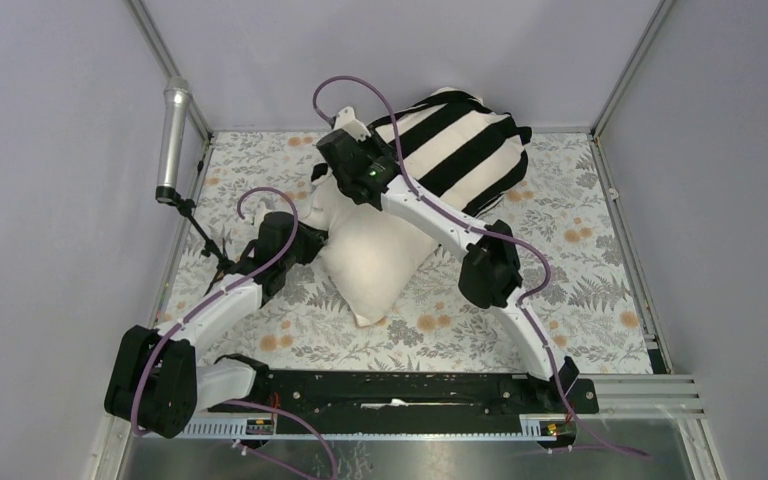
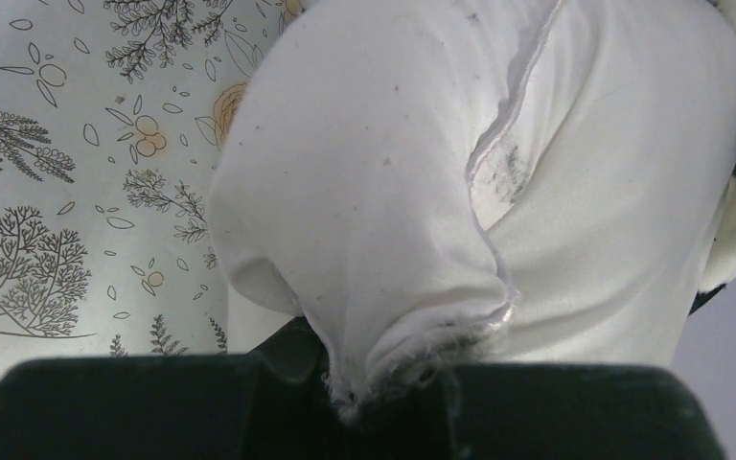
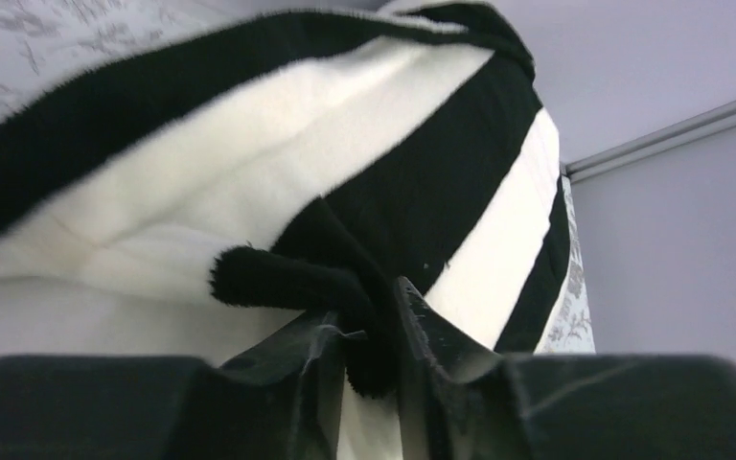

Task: Put the pillow into the pillowcase
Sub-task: Stuff the pillow into the pillowcase.

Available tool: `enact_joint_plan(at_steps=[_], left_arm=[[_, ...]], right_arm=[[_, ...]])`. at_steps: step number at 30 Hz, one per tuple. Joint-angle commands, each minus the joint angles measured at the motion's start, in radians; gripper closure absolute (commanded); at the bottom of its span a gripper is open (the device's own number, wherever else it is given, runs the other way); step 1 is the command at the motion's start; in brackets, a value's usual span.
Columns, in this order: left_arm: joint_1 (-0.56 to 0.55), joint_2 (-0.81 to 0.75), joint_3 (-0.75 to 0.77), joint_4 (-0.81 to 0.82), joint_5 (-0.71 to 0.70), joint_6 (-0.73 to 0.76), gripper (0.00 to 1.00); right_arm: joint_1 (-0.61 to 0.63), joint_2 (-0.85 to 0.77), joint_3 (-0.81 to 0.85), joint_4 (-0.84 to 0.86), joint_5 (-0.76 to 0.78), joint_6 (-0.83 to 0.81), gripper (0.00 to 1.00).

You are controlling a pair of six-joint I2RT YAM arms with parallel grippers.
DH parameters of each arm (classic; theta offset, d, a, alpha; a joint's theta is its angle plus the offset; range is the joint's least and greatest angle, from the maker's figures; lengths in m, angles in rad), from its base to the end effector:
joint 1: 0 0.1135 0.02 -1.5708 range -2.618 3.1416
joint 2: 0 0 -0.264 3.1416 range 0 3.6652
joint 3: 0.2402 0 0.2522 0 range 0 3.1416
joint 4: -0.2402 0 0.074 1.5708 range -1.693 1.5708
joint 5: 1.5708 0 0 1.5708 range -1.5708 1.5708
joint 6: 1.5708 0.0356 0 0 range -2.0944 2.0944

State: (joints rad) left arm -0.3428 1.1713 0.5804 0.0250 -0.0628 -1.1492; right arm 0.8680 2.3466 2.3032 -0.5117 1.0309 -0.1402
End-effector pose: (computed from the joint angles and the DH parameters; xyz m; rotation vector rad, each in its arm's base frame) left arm 0.2330 -0.0808 0.2113 -0.9165 2.0499 -0.7855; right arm 0.3663 0.3852 0.3026 -0.3726 1.8508 -0.5966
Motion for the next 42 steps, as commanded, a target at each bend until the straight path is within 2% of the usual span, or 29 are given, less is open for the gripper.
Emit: enact_joint_plan(at_steps=[1,2,3,6,8,10,12,15,19,20,21,24,25,26,29,33,37,39,42], left_arm=[[-0.009,-0.005,-0.012,0.019,0.058,0.017,1.0],[-0.01,-0.007,-0.014,0.028,0.058,0.01,1.0],[-0.01,-0.004,-0.012,0.039,0.058,0.005,1.0],[-0.01,0.032,0.016,0.076,0.058,-0.031,1.0],[-0.01,0.05,0.05,0.102,0.08,-0.049,1.0],[-0.01,0.046,0.096,0.088,0.04,-0.065,1.0],[-0.003,0.039,0.105,0.073,-0.012,-0.101,1.0],[0.011,0.065,0.114,0.094,-0.011,-0.115,1.0],[0.011,0.125,0.135,0.136,0.056,-0.048,1.0],[0.01,0.129,0.144,0.127,0.09,-0.014,0.92],[0.009,0.125,0.155,0.107,0.107,0.027,0.79],[-0.002,0.049,0.179,-0.013,0.119,0.172,0.21],[-0.007,0.012,0.187,-0.087,0.114,0.218,0.07],[-0.016,-0.026,0.194,-0.128,0.107,0.259,0.02],[-0.058,-0.143,0.21,-0.304,0.076,0.357,0.01],[-0.173,-0.194,0.189,-0.451,0.067,0.36,0.01],[-0.37,-0.155,0.153,-0.444,-0.023,0.286,0.01],[-0.406,-0.146,0.14,-0.418,-0.043,0.254,0.01],[-0.409,-0.212,0.08,-0.326,-0.03,0.184,0.01]], right_arm=[[0.036,0.028,0.178,0.019,-0.002,-0.066,0.83],[0.051,0.007,0.175,-0.006,-0.046,-0.036,0.94],[0.073,-0.02,0.182,-0.057,-0.109,0.024,1.0],[0.181,-0.127,0.139,-0.196,-0.373,0.231,1.0],[0.263,-0.244,-0.056,-0.115,-0.475,0.269,1.0],[0.285,-0.362,-0.296,0.005,-0.579,0.312,1.0],[0.245,-0.441,-0.462,0.069,-0.629,0.362,1.0],[0.138,-0.507,-0.604,0.106,-0.699,0.406,1.0],[0.056,-0.524,-0.665,0.161,-0.763,0.402,1.0],[0.046,-0.514,-0.656,0.164,-0.766,0.397,1.0],[0.04,-0.501,-0.635,0.157,-0.766,0.395,1.0],[0.033,-0.466,-0.568,0.145,-0.732,0.387,0.99],[0.03,-0.453,-0.538,0.131,-0.715,0.387,0.98],[0.028,-0.439,-0.509,0.113,-0.693,0.389,0.97],[0.025,-0.418,-0.458,0.088,-0.634,0.383,0.92],[0.024,-0.435,-0.456,0.087,-0.589,0.381,0.79],[0.023,-0.481,-0.508,0.106,-0.559,0.376,0.74],[0.023,-0.485,-0.523,0.098,-0.544,0.372,0.74],[0.023,-0.486,-0.534,0.086,-0.537,0.37,0.75]])
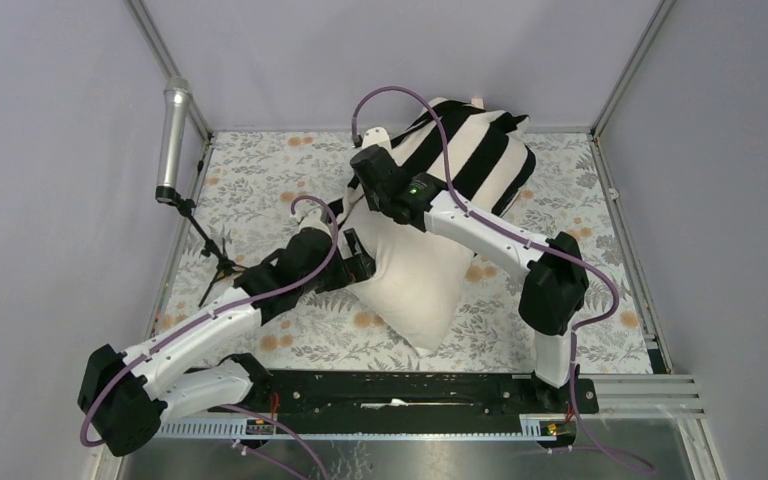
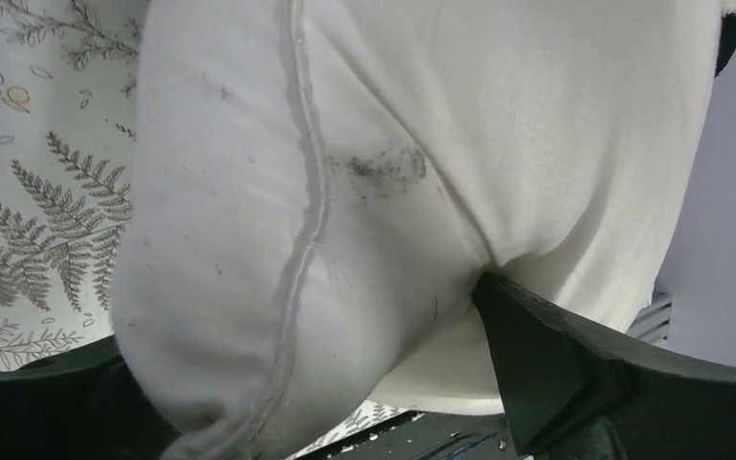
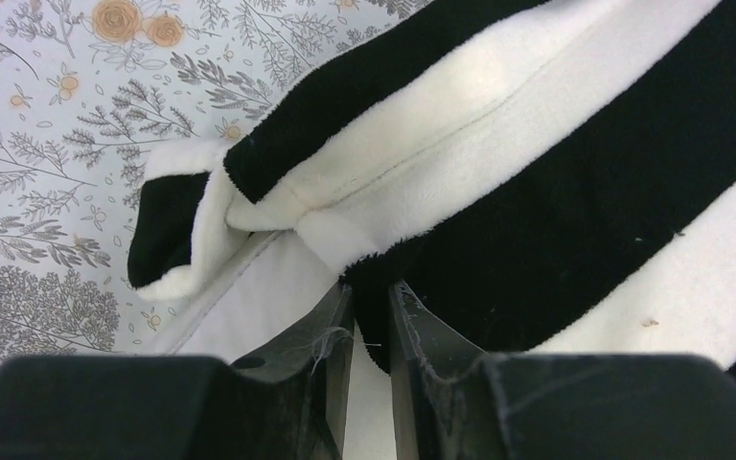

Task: Put the pillow into the pillowcase
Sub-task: Stuff the pillow into the pillowcase.

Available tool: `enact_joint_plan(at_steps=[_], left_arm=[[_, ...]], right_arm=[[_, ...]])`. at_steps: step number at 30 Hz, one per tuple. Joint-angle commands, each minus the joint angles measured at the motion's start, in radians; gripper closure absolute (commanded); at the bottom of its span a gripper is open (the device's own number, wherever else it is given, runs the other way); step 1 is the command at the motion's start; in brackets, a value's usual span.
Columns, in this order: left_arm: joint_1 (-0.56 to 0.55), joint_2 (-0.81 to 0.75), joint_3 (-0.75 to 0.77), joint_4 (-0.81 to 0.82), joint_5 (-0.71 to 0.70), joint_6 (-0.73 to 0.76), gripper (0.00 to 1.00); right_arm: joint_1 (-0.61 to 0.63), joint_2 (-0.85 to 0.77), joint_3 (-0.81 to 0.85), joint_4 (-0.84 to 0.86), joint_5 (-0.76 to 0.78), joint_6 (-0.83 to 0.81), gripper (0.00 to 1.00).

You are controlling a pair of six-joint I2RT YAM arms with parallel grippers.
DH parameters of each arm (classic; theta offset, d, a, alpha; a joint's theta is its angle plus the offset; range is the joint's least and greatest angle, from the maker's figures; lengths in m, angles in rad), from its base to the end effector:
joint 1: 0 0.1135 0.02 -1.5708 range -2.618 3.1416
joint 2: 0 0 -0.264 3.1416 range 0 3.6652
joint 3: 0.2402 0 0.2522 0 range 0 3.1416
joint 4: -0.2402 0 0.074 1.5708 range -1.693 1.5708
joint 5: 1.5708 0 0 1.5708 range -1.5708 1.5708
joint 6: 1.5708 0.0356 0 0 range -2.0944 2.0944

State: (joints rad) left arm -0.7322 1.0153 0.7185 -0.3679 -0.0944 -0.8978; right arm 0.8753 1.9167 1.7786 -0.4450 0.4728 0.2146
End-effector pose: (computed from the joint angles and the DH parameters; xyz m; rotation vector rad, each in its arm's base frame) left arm 0.1649 -0.1437 0.2560 -0.2480 2.3357 -0.7558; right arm 0.2999 0.3340 0.3294 -0.4174 2.0445 0.1512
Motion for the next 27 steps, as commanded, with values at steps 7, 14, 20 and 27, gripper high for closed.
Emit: enact_joint_plan(at_steps=[7,14,20,27], left_arm=[[-0.016,-0.221,0.124,-0.239,-0.227,-0.045,0.01],[-0.011,-0.211,0.298,-0.45,-0.263,0.019,0.01],[-0.007,-0.144,0.18,-0.333,-0.036,0.013,0.01],[0.003,-0.09,-0.157,0.305,0.232,-0.137,0.01]], right_arm=[[0.013,-0.005,0.015,0.061,0.024,0.004,0.77],[-0.1,0.278,0.375,-0.017,-0.05,0.091,0.83],[-0.124,0.531,0.867,-0.171,-0.074,0.094,0.83],[-0.113,0.372,0.61,-0.067,-0.065,0.103,0.83]])
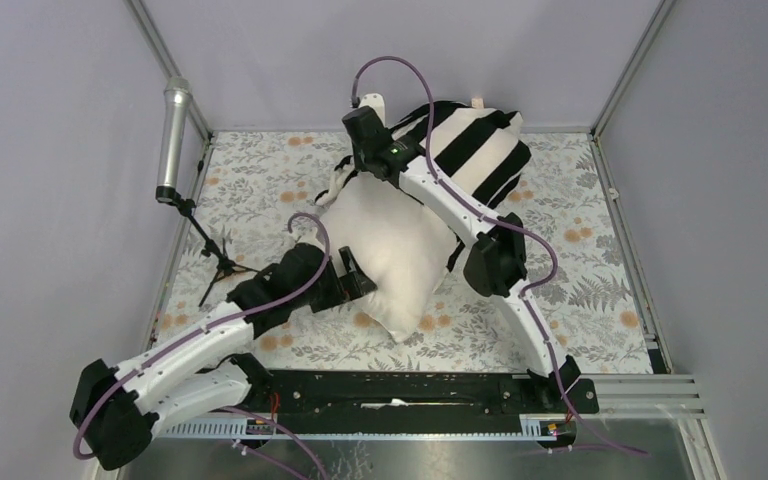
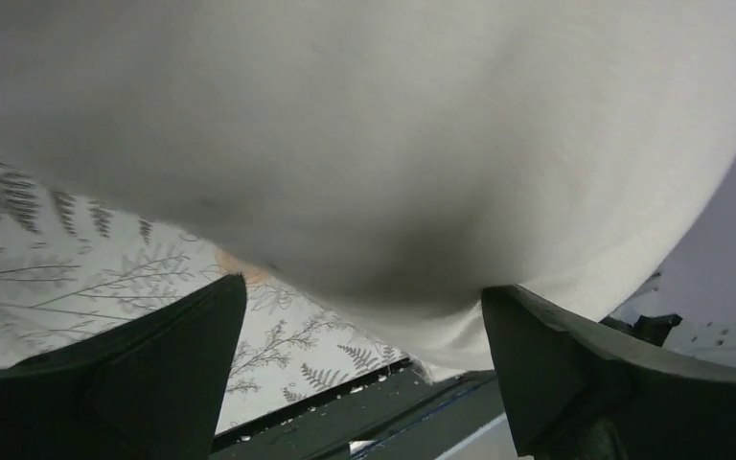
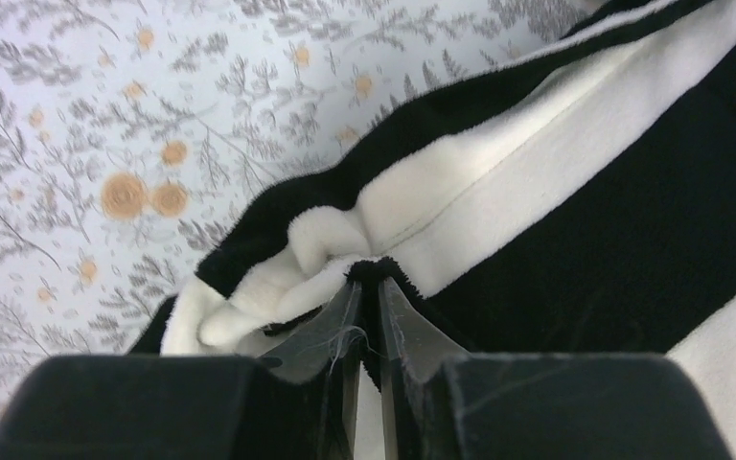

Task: Put the pillow into the pillowcase
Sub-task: Stuff the pillow into the pillowcase.

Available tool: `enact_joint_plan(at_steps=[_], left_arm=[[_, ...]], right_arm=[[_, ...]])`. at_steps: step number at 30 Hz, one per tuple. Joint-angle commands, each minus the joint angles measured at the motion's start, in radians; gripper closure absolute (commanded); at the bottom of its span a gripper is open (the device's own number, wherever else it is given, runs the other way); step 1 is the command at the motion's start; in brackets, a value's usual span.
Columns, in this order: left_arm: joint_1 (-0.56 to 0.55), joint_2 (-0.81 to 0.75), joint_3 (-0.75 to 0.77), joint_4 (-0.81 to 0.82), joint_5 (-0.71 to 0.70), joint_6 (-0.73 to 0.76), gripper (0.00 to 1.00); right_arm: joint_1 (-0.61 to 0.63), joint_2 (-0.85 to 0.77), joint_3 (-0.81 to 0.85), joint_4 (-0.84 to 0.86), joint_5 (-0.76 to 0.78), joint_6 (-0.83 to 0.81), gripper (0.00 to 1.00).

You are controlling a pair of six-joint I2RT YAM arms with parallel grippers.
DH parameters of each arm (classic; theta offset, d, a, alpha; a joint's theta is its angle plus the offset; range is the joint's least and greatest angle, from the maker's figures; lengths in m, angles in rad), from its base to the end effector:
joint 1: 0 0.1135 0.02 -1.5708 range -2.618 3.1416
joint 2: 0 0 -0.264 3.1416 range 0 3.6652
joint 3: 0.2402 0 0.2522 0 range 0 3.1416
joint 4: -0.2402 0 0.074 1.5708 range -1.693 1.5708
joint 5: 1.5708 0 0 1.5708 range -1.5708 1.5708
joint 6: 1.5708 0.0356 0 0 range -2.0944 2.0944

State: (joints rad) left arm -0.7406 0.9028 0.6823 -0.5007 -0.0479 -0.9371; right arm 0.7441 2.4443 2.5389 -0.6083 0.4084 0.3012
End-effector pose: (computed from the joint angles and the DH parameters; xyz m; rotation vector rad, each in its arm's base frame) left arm 0.1421 -0.1276 0.2534 -0.2643 2.4137 -0.7781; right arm 0.4168 0.3645 0.3135 -0.2065 2.0358 0.2276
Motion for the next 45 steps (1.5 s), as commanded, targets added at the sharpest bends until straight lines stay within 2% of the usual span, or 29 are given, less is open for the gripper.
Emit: enact_joint_plan(at_steps=[1,4,5,6,8,9,10,11,12,16,21,26,33,35,37,39,42,45], left_arm=[[0.025,0.04,-0.162,0.541,0.206,-0.135,0.01],[0.06,0.082,-0.235,0.683,0.134,-0.25,0.03],[0.077,0.106,-0.242,0.71,0.113,-0.266,0.09],[0.098,0.126,-0.236,0.726,0.098,-0.266,0.18],[0.116,0.177,-0.186,0.662,0.04,-0.253,0.49],[0.124,0.201,-0.158,0.636,0.025,-0.242,0.68],[0.131,0.221,-0.133,0.617,0.022,-0.234,0.83],[0.133,0.236,-0.111,0.595,0.016,-0.231,0.95],[0.134,0.245,-0.095,0.577,0.01,-0.228,1.0],[0.141,0.24,-0.059,0.517,-0.023,-0.227,1.0],[0.157,0.213,-0.039,0.474,-0.031,-0.226,1.0],[0.165,0.208,-0.028,0.457,-0.016,-0.216,1.0],[0.175,0.184,-0.012,0.415,-0.026,-0.208,1.0],[0.178,0.183,-0.006,0.405,-0.034,-0.207,1.0],[0.179,0.183,-0.001,0.401,-0.04,-0.203,1.0],[0.181,0.187,0.006,0.401,-0.045,-0.204,1.0],[0.18,0.199,0.016,0.406,-0.068,-0.208,1.0],[0.179,0.205,0.021,0.421,-0.115,-0.211,1.0]], right_arm=[[0.018,-0.186,-0.197,0.114,0.0,0.016,0.83],[0.033,-0.24,-0.264,0.095,0.031,-0.009,0.8],[0.038,-0.264,-0.29,0.085,0.038,-0.018,0.76],[0.043,-0.298,-0.326,0.081,0.041,-0.024,0.69],[0.048,-0.393,-0.452,0.098,0.065,-0.032,0.49],[0.05,-0.453,-0.535,0.131,0.079,-0.038,0.29],[0.05,-0.524,-0.634,0.176,0.095,-0.045,0.11],[0.05,-0.591,-0.756,0.225,0.116,-0.052,0.03],[0.051,-0.649,-0.824,0.245,0.143,-0.053,0.01],[0.051,-0.848,-1.074,0.282,0.254,-0.037,0.0],[0.049,-0.976,-1.342,0.385,0.375,0.021,0.01],[0.028,-0.926,-1.391,0.433,0.438,0.032,0.0],[-0.066,-0.842,-1.382,0.359,0.565,0.079,0.0],[-0.091,-0.841,-1.403,0.35,0.579,0.084,0.04],[-0.095,-0.838,-1.393,0.318,0.575,0.09,0.15],[-0.076,-0.843,-1.368,0.267,0.558,0.114,0.36],[-0.004,-0.864,-1.34,0.209,0.561,0.139,0.59],[0.102,-0.89,-1.294,0.117,0.54,0.191,0.87]])
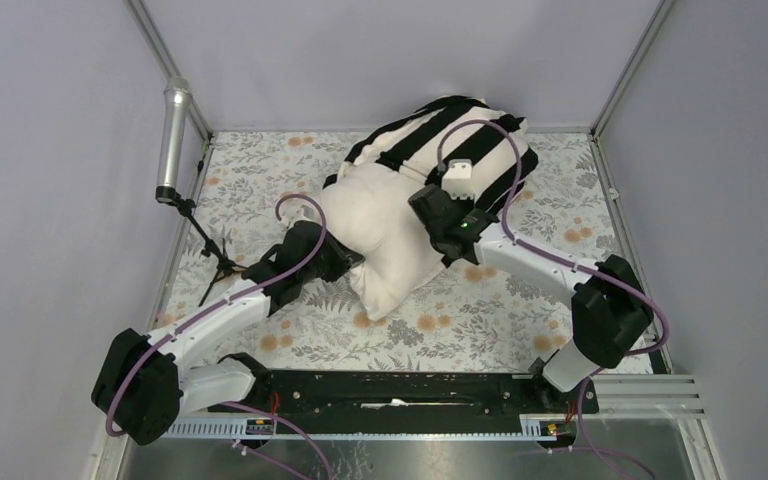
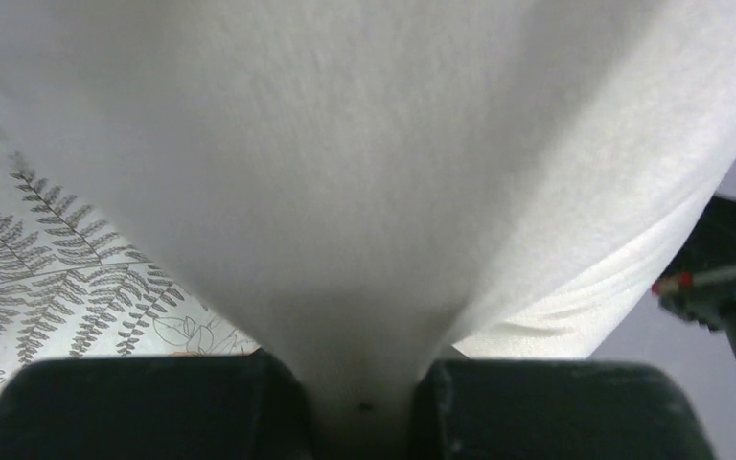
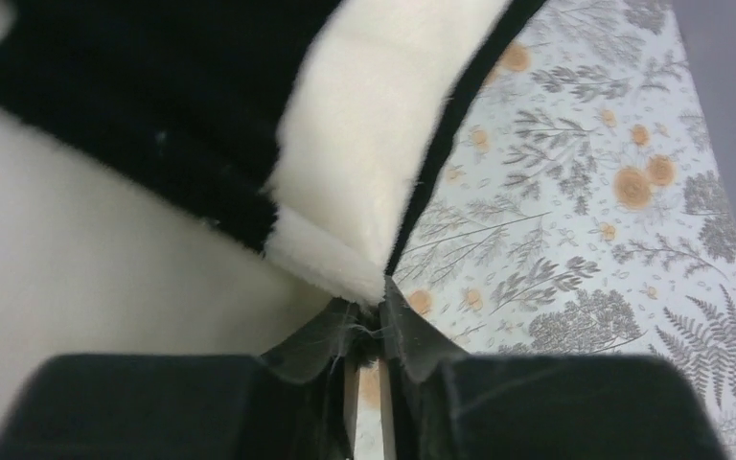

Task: Put the pillow into the pillowcase
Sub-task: Stuff the pillow into the pillowcase.

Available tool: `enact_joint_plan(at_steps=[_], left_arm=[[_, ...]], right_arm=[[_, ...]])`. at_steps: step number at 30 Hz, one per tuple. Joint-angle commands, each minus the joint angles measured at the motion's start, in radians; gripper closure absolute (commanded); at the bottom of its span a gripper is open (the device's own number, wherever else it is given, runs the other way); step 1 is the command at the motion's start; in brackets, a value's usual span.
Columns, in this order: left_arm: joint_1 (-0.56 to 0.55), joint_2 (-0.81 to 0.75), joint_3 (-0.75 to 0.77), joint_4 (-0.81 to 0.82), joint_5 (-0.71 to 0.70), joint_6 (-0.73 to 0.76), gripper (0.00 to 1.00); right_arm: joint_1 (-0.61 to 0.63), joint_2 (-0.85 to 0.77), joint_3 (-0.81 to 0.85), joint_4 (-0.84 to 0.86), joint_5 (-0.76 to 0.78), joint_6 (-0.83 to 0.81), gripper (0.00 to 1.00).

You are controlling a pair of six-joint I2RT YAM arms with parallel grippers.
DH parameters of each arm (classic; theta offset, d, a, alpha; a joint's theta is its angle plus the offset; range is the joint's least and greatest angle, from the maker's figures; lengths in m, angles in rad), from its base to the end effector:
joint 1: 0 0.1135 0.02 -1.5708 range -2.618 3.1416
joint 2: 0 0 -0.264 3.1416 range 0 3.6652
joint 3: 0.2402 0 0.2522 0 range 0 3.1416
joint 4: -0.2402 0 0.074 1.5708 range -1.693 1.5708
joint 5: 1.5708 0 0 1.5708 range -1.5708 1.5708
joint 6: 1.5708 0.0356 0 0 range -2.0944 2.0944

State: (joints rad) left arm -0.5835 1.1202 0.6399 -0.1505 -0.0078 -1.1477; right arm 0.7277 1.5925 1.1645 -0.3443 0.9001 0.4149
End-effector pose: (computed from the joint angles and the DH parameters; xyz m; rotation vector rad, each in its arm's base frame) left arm 0.1992 -0.1312 0.2265 -0.6646 2.2761 -0.9112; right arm 0.2742 0.2069 0.2633 0.0910 2.0356 -0.3559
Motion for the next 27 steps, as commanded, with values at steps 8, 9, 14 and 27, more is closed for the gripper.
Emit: enact_joint_plan(at_steps=[8,9,14,27], left_arm=[[-0.066,0.097,0.171,0.146,-0.245,0.02,1.0],[-0.077,0.099,0.182,0.147,-0.25,0.026,1.0],[-0.131,0.036,0.259,0.065,-0.332,0.123,1.0],[-0.198,-0.066,0.525,-0.175,-0.48,0.275,1.0]], right_arm=[[0.397,-0.079,0.178,-0.161,-0.165,0.123,1.0],[0.389,-0.094,0.178,-0.147,-0.162,0.098,1.0],[0.28,-0.164,0.313,-0.148,-0.229,-0.011,1.0],[0.6,0.189,1.275,-0.457,-0.163,-0.234,1.0]])
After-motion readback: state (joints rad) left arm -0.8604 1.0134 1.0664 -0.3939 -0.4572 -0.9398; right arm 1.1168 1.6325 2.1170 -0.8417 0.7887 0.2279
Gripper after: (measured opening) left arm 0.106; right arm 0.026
